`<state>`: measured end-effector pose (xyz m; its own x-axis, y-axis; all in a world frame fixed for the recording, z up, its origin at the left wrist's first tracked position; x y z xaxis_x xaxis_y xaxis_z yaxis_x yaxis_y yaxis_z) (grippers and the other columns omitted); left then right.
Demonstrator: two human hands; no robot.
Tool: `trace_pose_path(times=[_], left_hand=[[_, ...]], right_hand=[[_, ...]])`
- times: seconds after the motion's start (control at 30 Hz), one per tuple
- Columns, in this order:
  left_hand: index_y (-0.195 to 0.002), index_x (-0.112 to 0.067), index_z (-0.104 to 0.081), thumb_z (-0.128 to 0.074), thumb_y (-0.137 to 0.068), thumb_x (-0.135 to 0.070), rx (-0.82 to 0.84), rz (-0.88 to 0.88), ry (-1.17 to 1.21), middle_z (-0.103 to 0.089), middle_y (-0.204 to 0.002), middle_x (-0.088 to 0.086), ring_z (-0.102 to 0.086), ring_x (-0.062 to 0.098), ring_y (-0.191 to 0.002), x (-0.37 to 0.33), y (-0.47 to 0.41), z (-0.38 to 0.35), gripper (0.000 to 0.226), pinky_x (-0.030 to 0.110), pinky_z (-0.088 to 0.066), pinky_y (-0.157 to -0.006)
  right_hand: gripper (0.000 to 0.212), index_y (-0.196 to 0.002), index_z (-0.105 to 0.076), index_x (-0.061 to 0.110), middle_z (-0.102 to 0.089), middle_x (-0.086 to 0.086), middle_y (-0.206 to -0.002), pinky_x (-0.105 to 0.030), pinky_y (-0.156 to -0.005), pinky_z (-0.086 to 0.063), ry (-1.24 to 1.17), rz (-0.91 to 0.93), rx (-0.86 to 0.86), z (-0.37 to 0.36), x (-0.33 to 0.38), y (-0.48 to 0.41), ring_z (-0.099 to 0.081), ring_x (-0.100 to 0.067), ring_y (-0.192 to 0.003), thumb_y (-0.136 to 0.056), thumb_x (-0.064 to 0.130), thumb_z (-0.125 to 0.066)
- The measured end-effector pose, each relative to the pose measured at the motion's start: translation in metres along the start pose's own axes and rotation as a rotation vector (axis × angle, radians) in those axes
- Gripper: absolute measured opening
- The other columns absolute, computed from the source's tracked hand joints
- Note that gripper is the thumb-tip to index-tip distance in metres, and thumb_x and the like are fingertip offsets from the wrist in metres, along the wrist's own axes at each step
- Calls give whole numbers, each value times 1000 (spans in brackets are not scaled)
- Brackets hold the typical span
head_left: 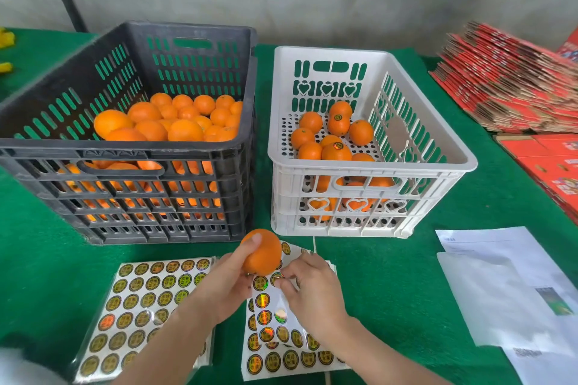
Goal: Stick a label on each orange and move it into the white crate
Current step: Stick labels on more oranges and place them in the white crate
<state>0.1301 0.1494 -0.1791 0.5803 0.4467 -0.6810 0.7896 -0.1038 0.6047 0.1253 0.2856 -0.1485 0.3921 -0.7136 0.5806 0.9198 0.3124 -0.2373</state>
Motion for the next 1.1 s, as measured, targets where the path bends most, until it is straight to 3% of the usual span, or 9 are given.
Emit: trace_pose_path(times=[0.1,0.23,0.5,0.63,0.73,0.83,0.93,1.03,1.1], left_hand=[[-131,-5,-45,-70,-61,-48,25,8,-72,-64,-118,23,-61,38,-111,1,2,-3,86,52,-42,-104],[-126,-5,-49,-68,-61,-49,47,-25,-141,-68,-111,19,-65,33,-106,1,4,-5,81,47,-45,-101],[-127,-6,-48,-70,-61,-47,45,11,-98,-63,-119,21,-59,35,-113,9,1,-2,81,50,-39,-106],[-119,-10,-53,-76,-54,-47,37,19,-79,-72,-103,14,-69,25,-93,10,0,-3,78,36,-51,-83],[-117,-11,-54,-76,-54,-49,60,39,-93,-73,-102,12,-70,25,-93,10,-1,-6,77,34,-52,-80],[-117,-10,-55,-74,-58,-49,64,38,-129,-73,-101,13,-71,25,-90,6,-2,-6,73,32,-56,-72],[-128,-6,-46,-70,-58,-50,-2,41,-285,-67,-113,14,-66,27,-102,3,2,-3,86,38,-52,-88],[-135,-9,-40,-66,-59,-55,-55,-36,-497,-51,-133,9,-48,24,-121,-1,9,2,93,41,-31,-111],[-139,-14,-37,-68,-65,-54,-71,-93,-564,-45,-139,7,-43,21,-123,-6,15,4,90,39,-26,-111]], right_hand=[[12,-70,-66,5,-62,-4,-74,-28,-69,-46,-77,-57,2,-1,-4,5,-56,-20,-71,-75,10,-75],[5,-79,-71,6,-58,15,-74,-22,-85,-42,-217,-160,-14,0,-8,6,-51,-4,-72,-81,5,-67],[8,-70,-67,4,-64,-6,-77,-22,-63,-45,-119,-61,3,-3,-9,10,-54,-13,-69,-74,-2,-64],[6,-69,-62,4,-62,-8,-75,-25,-57,-48,-54,24,-3,-6,-5,15,-58,-21,-67,-71,-2,-64],[3,-74,-61,0,-60,-10,-79,-30,-63,-47,-133,-60,13,-8,-12,16,-55,-20,-70,-76,-2,-60],[5,-73,-59,2,-58,-5,-76,-27,-62,-43,-214,-72,-9,-6,-10,18,-50,-13,-67,-77,-1,-60],[13,-71,-57,7,-58,-5,-71,-26,-62,-43,-344,-192,-28,-4,-16,20,-52,-13,-66,-80,-1,-59],[21,-71,-58,15,-60,2,-72,-10,-63,-41,-498,-437,49,-3,-27,18,-54,-3,-67,-86,1,-56],[21,-70,-59,16,-60,3,-73,-7,-66,-41,-586,-538,87,0,-32,15,-55,-2,-71,-87,4,-56]])
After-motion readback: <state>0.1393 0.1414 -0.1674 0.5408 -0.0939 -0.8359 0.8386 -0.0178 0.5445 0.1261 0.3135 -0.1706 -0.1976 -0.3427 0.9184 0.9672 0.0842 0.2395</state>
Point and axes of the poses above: each hand's wrist, its own y-axis away from the middle knuckle, its own z-axis out of the back of the hand, x = y × z, the point moved 5 cm from there along -y, towards the middle knuckle
